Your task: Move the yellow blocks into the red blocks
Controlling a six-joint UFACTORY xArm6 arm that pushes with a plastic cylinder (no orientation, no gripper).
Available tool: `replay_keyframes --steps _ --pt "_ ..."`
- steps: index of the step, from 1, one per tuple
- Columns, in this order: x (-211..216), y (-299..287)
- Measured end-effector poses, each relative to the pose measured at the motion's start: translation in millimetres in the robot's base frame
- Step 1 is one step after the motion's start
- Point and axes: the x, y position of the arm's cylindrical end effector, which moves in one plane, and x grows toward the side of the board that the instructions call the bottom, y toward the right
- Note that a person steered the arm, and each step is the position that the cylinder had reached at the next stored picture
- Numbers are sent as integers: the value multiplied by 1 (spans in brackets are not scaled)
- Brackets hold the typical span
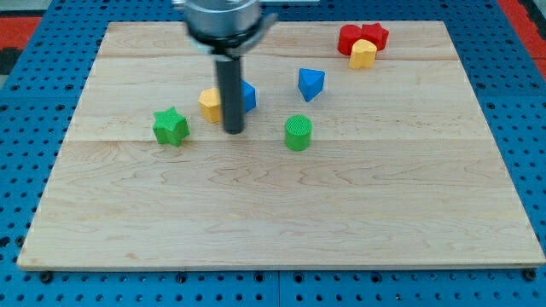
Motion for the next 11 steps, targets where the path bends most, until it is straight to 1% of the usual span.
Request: replay_keyframes --steps 1,2,3,4,6,7,8,10,11 --pt "-25 -32" --pt "-74 -27" --pt "-83 -21" --pt "-83 -31" --pt "-92 -31" --pt "-69 -30" --pt "-50 -15" --pt "-50 78" --pt "-53 78"
